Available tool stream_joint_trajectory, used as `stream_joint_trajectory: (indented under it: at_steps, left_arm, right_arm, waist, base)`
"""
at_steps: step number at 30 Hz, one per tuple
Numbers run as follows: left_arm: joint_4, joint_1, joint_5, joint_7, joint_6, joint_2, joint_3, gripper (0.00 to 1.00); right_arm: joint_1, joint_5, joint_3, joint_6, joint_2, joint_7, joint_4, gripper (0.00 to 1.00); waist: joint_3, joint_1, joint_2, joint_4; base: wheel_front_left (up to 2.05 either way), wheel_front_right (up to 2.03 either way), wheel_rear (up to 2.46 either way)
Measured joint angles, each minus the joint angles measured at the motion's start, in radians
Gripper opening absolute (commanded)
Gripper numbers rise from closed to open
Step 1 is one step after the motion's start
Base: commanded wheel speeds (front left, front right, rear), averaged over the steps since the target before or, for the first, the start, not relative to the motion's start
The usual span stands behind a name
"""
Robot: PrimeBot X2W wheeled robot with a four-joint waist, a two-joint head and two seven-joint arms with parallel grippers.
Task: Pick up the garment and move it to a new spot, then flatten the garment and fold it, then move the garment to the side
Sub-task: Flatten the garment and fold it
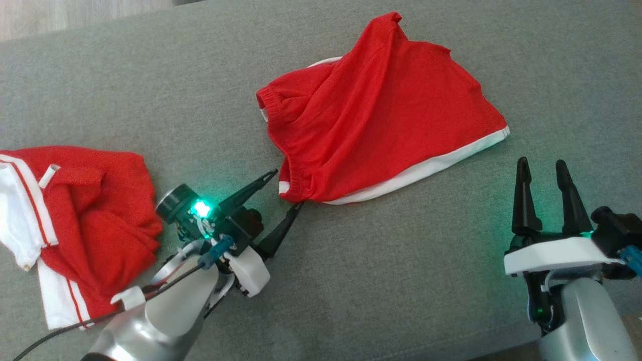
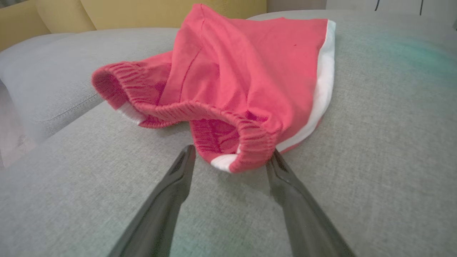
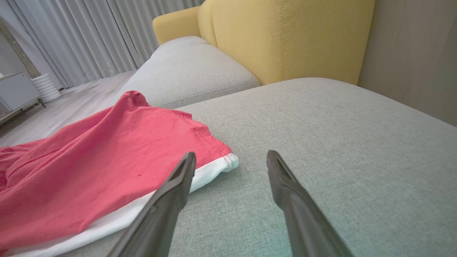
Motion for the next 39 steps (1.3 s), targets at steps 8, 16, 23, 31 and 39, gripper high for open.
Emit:
stream_joint_trajectory:
  at_steps: [8, 16, 23, 31, 39]
  left_arm:
    - [-0.024, 0.000, -0.016, -0.002, 0.000, 0.014, -0.045, 1.00]
    - [-0.020, 0.001, -0.067, -0.003, 0.000, 0.016, -0.067, 0.00]
    - [-0.049, 0.005, -0.136, -0.003, 0.000, 0.016, -0.057, 0.00]
    - [-0.107, 0.007, -0.170, -0.003, 0.000, 0.021, -0.060, 0.00]
    - [-0.148, 0.007, -0.170, 0.002, 0.000, 0.026, -0.067, 0.00]
  right_arm:
    - [-0.001, 0.008, -0.003, 0.000, 0.000, 0.000, 0.016, 1.00]
    - [-0.015, 0.008, -0.007, 0.000, 0.000, 0.000, 0.032, 1.00]
    - [-0.029, -0.047, -0.022, 0.000, 0.000, 0.024, 0.111, 1.00]
    - [-0.157, -0.155, -0.107, 0.000, 0.000, 0.149, 0.254, 1.00]
    - [-0.229, -0.211, -0.130, 0.000, -0.001, 0.198, 0.372, 1.00]
  waist:
    - [0.000, -0.0001, 0.0000, -0.003]
    - [-0.019, -0.0001, 0.0000, 0.008]
    - [-0.048, -0.0002, 0.0000, 0.038]
    - [-0.060, -0.0002, 0.0000, 0.077]
    - [-0.047, -0.0002, 0.0000, 0.100]
  base:
    - [0.00, 0.00, 0.00]
    - [0.00, 0.00, 0.00]
    - [0.00, 0.00, 0.00]
    - [0.00, 0.00, 0.00]
    - [0.00, 0.00, 0.00]
